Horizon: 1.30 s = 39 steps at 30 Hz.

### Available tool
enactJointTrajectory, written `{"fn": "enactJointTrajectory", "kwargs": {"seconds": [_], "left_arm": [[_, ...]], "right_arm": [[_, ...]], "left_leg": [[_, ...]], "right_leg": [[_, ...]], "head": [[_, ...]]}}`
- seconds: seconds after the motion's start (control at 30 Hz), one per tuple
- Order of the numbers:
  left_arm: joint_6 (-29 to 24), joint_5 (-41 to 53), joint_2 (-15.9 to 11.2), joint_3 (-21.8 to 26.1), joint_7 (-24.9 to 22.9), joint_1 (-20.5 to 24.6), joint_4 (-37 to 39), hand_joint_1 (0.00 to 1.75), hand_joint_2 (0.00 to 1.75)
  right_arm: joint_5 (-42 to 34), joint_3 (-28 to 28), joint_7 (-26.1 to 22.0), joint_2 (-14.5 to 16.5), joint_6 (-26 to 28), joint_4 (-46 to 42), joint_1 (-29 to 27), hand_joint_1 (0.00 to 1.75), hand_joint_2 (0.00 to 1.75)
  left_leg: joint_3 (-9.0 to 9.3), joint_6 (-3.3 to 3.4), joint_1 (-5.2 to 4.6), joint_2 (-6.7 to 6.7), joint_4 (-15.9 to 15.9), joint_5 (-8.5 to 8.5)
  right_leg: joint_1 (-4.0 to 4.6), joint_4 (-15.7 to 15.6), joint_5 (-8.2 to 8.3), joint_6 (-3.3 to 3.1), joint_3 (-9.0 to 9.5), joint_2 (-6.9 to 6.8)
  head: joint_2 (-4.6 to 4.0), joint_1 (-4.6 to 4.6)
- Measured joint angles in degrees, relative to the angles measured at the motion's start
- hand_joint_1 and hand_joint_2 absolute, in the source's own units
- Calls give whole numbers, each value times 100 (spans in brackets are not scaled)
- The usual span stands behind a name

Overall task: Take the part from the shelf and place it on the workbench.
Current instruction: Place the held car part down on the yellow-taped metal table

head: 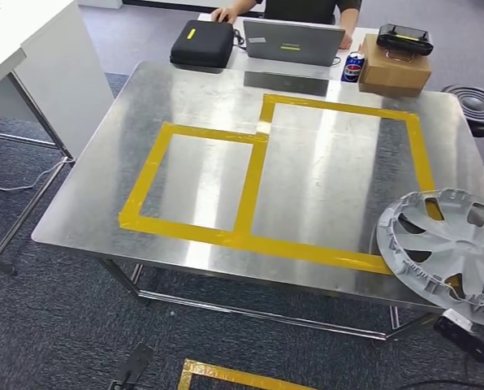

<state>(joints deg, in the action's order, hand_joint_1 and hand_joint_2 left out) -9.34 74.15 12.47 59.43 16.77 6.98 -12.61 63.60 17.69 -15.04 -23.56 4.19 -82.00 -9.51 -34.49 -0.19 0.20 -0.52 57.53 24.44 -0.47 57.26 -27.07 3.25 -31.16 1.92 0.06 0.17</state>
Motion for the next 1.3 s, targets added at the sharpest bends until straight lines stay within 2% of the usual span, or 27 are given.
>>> {"fn": "enactJointTrajectory", "kwargs": {"seconds": [0.13, 0.37, 0.67, 0.8, 0.93, 1.07, 1.2, 1.3], "left_arm": [[32, 81, 16, -120, -79, 63, 0, 0, 175], [61, 126, 46, -255, -145, 116, 0, 0, 175], [60, 87, 80, -371, -202, 150, 0, 0, 175], [61, 51, 88, -380, -204, 156, 0, 0, 175], [61, 26, 89, -386, -211, 159, 0, 0, 175], [68, -3, 87, -405, -209, 164, 0, 0, 175], [171, -55, 85, -415, -146, 156, 0, 0, 175], [303, -34, 113, -457, -23, 144, 0, 0, 175]], "right_arm": [[457, -470, 121, -7, -54, 103, 104, 175, 175], [631, -1455, 338, -7, -20, 214, 390, 175, 175], [959, -3429, 528, 75, -94, 222, 902, 175, 175], [932, -3939, 572, 81, -143, 241, 1057, 175, 175], [860, -4120, 659, 74, -144, 278, 1114, 175, 175], [435, -4071, 945, -55, -132, 334, 1064, 175, 175], [52, -3675, 1250, -324, -114, 370, 810, 175, 175], [-282, -3117, 1478, -521, -90, 148, 131, 175, 175]], "left_leg": [[7, -4, 0, 2, 0, -3], [26, -8, 7, 4, -1, -5], [45, -25, 30, 10, -2, -9], [50, -29, 34, 10, -2, -6], [57, -40, 35, 11, -2, 1], [59, -40, 34, 10, -2, 1], [58, -37, 32, -4, -2, 3], [65, -22, 26, -47, 0, 12]], "right_leg": [[0, 0, 4, -2, 4, 9], [8, 1, 4, -3, 4, 13], [30, 2, 4, -22, -7, 24], [35, 2, -1, -26, -7, 24], [35, 2, 0, -28, -6, 31], [34, 1, -2, -26, -3, 26], [31, -1, -7, -24, 7, 3], [23, -9, -30, -9, 28, -45]], "head": [[0, -1], [0, 0], [0, -2], [0, -2], [1, -2], [0, -1], [-1, -2], [0, -3]]}}
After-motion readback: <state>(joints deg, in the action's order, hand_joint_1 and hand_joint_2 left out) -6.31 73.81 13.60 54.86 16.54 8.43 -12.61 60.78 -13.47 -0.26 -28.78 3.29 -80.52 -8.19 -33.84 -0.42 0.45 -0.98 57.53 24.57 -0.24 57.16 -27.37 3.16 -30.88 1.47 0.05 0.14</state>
